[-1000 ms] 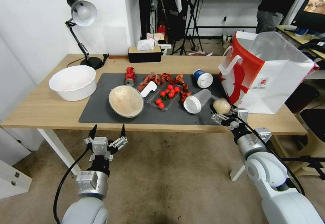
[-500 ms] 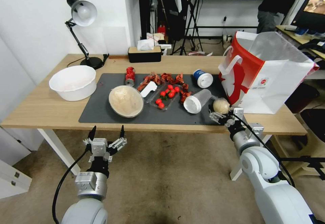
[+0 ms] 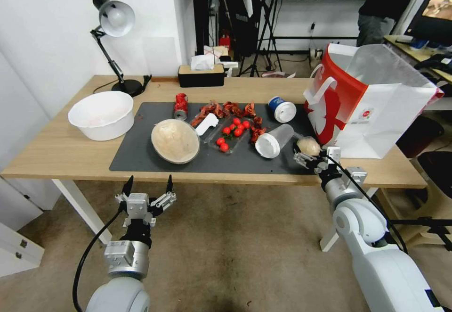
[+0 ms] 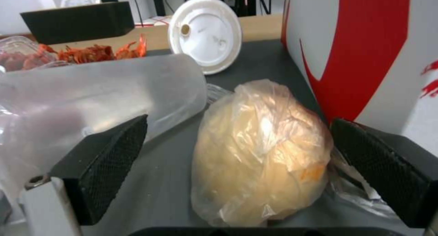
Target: Pick up the trash from the table and place it into the takeout bag.
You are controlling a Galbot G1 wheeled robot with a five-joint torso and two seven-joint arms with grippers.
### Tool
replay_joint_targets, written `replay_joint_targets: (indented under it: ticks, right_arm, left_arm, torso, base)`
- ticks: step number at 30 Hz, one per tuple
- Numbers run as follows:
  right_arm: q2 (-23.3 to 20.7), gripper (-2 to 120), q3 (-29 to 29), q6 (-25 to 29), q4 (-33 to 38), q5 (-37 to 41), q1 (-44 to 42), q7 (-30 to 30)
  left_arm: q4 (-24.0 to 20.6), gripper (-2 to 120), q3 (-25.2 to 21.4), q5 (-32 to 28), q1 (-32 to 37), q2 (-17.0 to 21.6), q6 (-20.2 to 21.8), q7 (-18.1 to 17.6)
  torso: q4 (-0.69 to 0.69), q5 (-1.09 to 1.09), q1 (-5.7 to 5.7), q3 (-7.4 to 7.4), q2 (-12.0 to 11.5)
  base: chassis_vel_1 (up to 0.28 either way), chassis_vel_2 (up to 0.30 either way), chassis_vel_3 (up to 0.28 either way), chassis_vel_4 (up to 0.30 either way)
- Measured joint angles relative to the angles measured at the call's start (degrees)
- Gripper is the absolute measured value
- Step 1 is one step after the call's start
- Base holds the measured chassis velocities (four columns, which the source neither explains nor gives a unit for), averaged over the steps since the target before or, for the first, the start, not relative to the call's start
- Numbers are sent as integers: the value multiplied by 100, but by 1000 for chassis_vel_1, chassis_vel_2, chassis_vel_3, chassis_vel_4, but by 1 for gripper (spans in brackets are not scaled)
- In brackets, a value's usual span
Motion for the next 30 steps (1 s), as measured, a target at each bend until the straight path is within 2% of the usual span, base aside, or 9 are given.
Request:
replay_joint_targets:
  ticks: [4,12,13,15,21,22,25,27,30]
  right_arm:
    - [21,98,-17,-4,-47,0,37,41]
    - [38,80,-28,-20,-66,1,56,94]
    - [48,68,-33,-29,-76,6,60,129]
    - [52,60,-34,-31,-77,8,60,139]
    - [58,43,-35,-40,-78,10,54,151]
    - [60,33,-35,-53,-78,10,44,157]
    - [61,28,-35,-63,-76,11,32,160]
    - [68,14,-31,-80,-64,12,-7,176]
    - [74,10,-25,-81,-48,13,-40,178]
  left_arm:
    - [13,100,-1,9,3,-2,0,1]
    - [23,100,-1,20,9,-5,-1,1]
    - [26,100,0,29,15,-8,-5,1]
    - [29,100,1,32,19,-8,-8,1]
    - [32,100,2,37,26,-9,-15,1]
    - [32,100,3,41,31,-9,-18,1]
    - [32,100,4,44,37,-9,-20,1]
    - [32,100,9,58,49,-9,-32,1]
    - [30,100,9,61,53,-7,-38,1]
  torso:
    - [0,0,0,0,0]
    - [0,0,0,0,0]
    - [0,0,0,0,0]
    - [0,0,0,0,0]
    - [0,0,0,0,0]
    - [0,0,0,0,0]
    - [0,0,0,0,0]
    - [0,0,0,0,0]
    - [0,0,0,0,0]
  base:
    - [0,0,0,0]
    - [0,0,0,0]
    - [0,0,0,0]
    - [0,0,0,0]
    - [0,0,0,0]
    - [0,0,0,0]
    - [0,0,0,0]
    - [0,0,0,0]
    - [0,0,0,0]
